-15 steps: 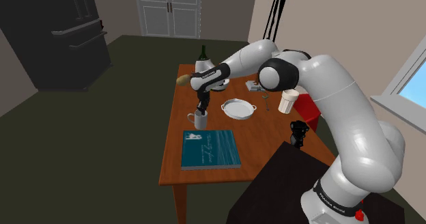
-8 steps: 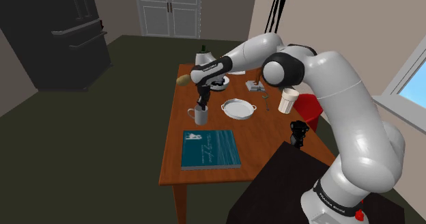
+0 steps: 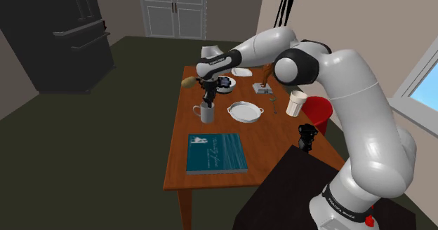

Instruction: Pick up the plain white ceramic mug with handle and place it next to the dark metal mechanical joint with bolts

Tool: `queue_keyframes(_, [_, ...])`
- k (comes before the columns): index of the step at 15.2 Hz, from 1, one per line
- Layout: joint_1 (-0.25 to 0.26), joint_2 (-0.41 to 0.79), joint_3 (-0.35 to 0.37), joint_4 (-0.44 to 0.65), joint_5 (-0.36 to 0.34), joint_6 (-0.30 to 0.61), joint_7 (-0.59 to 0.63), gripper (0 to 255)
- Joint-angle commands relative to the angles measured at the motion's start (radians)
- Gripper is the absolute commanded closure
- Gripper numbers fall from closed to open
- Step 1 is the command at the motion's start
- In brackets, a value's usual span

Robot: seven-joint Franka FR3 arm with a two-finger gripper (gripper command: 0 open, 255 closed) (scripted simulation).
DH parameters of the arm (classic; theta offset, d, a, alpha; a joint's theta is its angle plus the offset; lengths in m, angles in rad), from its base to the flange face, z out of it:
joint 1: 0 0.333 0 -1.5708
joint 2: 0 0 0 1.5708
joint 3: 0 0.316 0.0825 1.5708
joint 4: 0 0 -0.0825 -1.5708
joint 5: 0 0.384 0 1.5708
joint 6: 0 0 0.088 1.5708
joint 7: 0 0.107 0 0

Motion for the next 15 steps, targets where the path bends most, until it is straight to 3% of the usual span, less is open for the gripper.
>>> queue_keyframes(1, [0.002, -0.016, 0.0, 0.002, -0.001, -0.018, 0.002, 255])
queue_keyframes(15, [0.002, -0.092, -0.002, 0.065, -0.003, -0.158, 0.002, 255])
